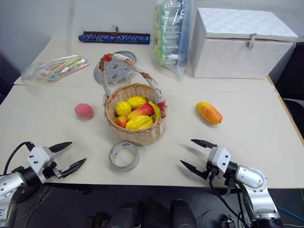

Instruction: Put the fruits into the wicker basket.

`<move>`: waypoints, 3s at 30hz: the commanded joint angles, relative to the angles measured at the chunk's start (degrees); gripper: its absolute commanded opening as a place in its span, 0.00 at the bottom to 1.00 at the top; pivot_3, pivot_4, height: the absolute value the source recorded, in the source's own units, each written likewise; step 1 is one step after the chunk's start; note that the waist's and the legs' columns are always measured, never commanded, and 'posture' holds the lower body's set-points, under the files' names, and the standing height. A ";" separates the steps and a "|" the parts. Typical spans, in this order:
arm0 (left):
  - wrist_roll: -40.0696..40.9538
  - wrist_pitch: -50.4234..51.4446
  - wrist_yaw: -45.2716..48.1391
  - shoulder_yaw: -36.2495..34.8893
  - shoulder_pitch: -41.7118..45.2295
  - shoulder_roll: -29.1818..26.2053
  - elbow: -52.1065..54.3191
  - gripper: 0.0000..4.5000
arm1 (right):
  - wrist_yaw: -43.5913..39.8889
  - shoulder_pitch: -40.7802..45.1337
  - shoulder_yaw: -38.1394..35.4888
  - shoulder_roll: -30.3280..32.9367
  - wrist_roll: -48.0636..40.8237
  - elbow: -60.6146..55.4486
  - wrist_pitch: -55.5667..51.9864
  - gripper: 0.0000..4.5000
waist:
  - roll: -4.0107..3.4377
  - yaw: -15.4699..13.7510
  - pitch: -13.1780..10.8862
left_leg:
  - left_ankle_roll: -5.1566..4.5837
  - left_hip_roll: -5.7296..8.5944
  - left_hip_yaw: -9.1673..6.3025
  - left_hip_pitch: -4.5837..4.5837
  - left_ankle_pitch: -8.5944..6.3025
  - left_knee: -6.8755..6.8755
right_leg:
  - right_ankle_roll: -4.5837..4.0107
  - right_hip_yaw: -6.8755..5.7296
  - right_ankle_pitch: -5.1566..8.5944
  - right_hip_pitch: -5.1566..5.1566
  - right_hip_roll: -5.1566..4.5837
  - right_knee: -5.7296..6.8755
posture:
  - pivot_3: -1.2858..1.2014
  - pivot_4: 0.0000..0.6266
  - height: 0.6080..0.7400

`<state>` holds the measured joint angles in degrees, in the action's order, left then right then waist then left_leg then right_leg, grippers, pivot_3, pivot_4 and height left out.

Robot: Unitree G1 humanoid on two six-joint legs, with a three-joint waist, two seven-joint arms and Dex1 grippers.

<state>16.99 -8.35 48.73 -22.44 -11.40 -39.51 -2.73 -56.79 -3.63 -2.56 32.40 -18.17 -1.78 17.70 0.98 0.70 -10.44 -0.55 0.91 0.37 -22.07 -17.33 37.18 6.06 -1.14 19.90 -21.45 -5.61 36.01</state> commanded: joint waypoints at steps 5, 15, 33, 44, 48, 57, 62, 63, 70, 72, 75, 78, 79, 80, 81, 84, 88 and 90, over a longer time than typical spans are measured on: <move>5.14 4.89 1.61 -3.41 -2.23 -1.18 3.63 1.00 | -1.69 -0.73 -1.47 0.80 -1.53 0.36 2.25 1.00 | 0.00 0.06 0.00 | 0.00 -0.01 0.00 0.00 0.00 0.00 | 0.00 0.01 0.00 0.00 0.00 0.00 | 0.52 0.24 1.00; 12.77 15.14 14.53 -5.10 -5.67 -10.75 11.40 1.00 | -9.51 -2.71 0.32 2.59 -11.41 -8.88 -2.78 1.00 | -0.05 0.08 -0.03 | 0.01 -0.03 -0.02 0.00 -0.01 -0.01 | -0.01 0.02 0.00 0.02 -0.01 -0.03 | 0.52 0.24 1.00; -2.05 12.74 18.58 23.44 13.76 -14.39 24.75 0.91 | -10.32 1.84 2.59 1.19 -14.75 -17.58 -8.97 1.00 | -0.14 -0.38 -0.05 | 0.06 -0.07 0.04 -0.02 0.01 0.01 | -0.07 0.05 -0.01 -0.02 0.20 0.03 | 0.52 0.24 1.00; 3.01 18.91 18.60 19.98 9.94 -15.10 27.18 0.21 | -9.89 5.82 3.81 -0.47 -15.15 -16.48 -11.38 1.00 | -0.18 -0.01 -0.02 | 0.02 -0.10 0.05 -0.01 0.03 0.10 | -0.07 0.10 -0.01 -0.01 0.17 0.07 | 0.52 0.24 1.00; 6.85 23.27 20.44 8.88 -1.13 -18.47 30.07 0.01 | -10.23 7.32 4.31 -0.30 -17.04 -17.82 -14.21 1.00 | -0.20 0.83 -0.01 | 0.05 -0.16 0.02 -0.01 0.03 0.05 | -0.07 0.08 -0.01 0.00 0.19 0.07 | 0.52 0.24 1.00; 28.45 42.75 9.76 -24.20 -10.24 -8.86 26.70 0.01 | -10.51 9.94 3.68 -0.43 -23.46 -21.35 -20.98 1.00 | -0.28 0.80 0.00 | 0.03 -0.17 -0.03 0.00 0.00 0.05 | -0.10 0.06 0.00 0.00 0.15 0.00 | 0.52 0.24 1.00; 25.40 43.18 -2.35 -31.14 -3.91 -6.53 12.94 0.01 | -6.51 11.02 2.25 -3.35 -28.57 -25.08 -23.43 1.00 | -0.28 0.75 0.01 | 0.04 -0.16 -0.07 0.01 0.00 0.04 | -0.10 0.02 0.00 0.01 0.15 0.01 | 0.52 0.24 1.00; 25.05 44.24 -5.41 -31.35 -1.78 -6.79 10.02 0.01 | -5.84 11.10 2.24 -4.00 -29.01 -25.71 -23.58 1.00 | -0.23 0.66 0.04 | 0.04 -0.15 -0.06 0.00 0.00 0.06 | -0.10 0.03 0.00 0.00 0.14 0.03 | 0.52 0.24 1.00; 16.13 36.94 -14.23 -26.73 10.75 -9.49 -8.48 0.01 | -6.51 10.56 3.13 -6.45 -24.75 -25.11 -19.87 1.00 | 0.06 0.46 0.21 | 0.08 -0.13 -0.05 -0.02 -0.03 0.04 | -0.09 0.01 0.00 -0.06 0.14 0.06 | 0.52 0.24 1.00; 15.42 35.89 -12.67 -24.89 12.20 -9.98 -10.92 0.01 | -7.24 10.14 3.34 -6.79 -23.19 -24.08 -18.42 1.00 | 0.10 0.50 0.23 | 0.11 -0.13 -0.04 -0.02 -0.04 0.03 | -0.09 -0.03 0.00 -0.07 0.14 0.06 | 0.52 0.24 1.00; 12.79 37.35 -15.63 -22.42 14.47 -11.54 -15.13 0.15 | -7.68 9.97 3.30 -7.45 -21.40 -22.32 -16.19 1.00 | 0.10 0.75 0.23 | 0.12 -0.14 -0.02 -0.03 -0.05 0.01 | -0.09 -0.03 0.00 -0.07 0.13 0.11 | 0.52 0.24 1.00; 11.06 37.49 -18.71 -22.93 15.97 -13.18 -19.28 0.31 | -7.66 9.80 3.06 -7.69 -20.64 -21.65 -15.49 1.00 | 0.10 1.11 0.24 | 0.15 -0.15 -0.01 -0.02 -0.06 0.02 | -0.09 -0.09 0.00 -0.17 0.13 0.44 | 0.52 0.24 1.00; 11.12 36.96 -18.12 -23.01 16.10 -13.34 -19.46 0.37 | -7.81 9.51 2.86 -7.60 -20.49 -21.51 -15.17 1.00 | 0.10 1.14 0.23 | 0.15 -0.15 0.01 -0.01 -0.06 0.00 | -0.09 -0.10 0.00 -0.19 0.13 0.43 | 0.52 0.24 1.00; 11.29 36.46 -17.51 -23.06 16.21 -13.45 -19.16 0.44 | -7.99 9.17 2.57 -7.44 -20.44 -21.42 -14.81 1.00 | 0.10 1.11 0.23 | 0.17 -0.15 0.02 0.00 -0.07 -0.01 | -0.09 -0.12 0.00 -0.22 0.13 0.45 | 0.52 0.24 1.00; 11.64 35.88 -16.82 -23.18 16.34 -13.49 -18.49 0.51 | -8.16 8.89 2.22 -7.33 -20.42 -21.34 -14.43 1.00 | 0.10 1.00 0.23 | 0.18 -0.15 0.02 0.01 -0.08 -0.01 | -0.09 -0.13 0.00 -0.23 0.13 0.49 | 0.52 0.24 1.00; 15.69 29.44 -9.45 -24.01 19.33 -13.05 -13.57 0.71 | -8.13 8.98 0.82 -7.37 -21.16 -21.00 -13.63 1.00 | 0.14 0.83 0.25 | 0.18 -0.15 0.02 0.00 -0.08 0.04 | -0.09 -0.14 0.00 -0.23 0.10 0.49 | 0.52 0.24 1.00; 17.78 25.98 2.48 -17.87 23.33 -14.51 -9.06 0.82 | -4.45 11.48 -1.66 -8.38 -22.88 -21.54 -14.59 1.00 | 0.27 0.00 0.33 | 0.21 -0.15 -0.03 -0.03 -0.10 0.13 | -0.11 -0.19 -0.01 -0.12 0.03 0.38 | 0.52 0.24 1.00; 17.10 27.37 6.29 -12.66 25.25 -15.30 -9.12 0.82 | -3.86 12.93 -1.94 -8.18 -22.35 -21.53 -14.65 1.00 | 0.05 0.09 0.26 | 0.21 -0.14 -0.02 -0.01 -0.10 0.12 | -0.11 -0.18 -0.02 -0.09 0.02 0.32 | 0.52 0.24 1.00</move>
<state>34.16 18.40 50.38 -39.97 12.70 -54.23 -13.01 -61.64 8.15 -2.92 23.97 -39.79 -22.05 2.49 1.03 0.79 -10.17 -0.35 0.79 0.37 -22.06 -17.42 37.28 5.94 -1.30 19.88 -21.55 -5.59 36.35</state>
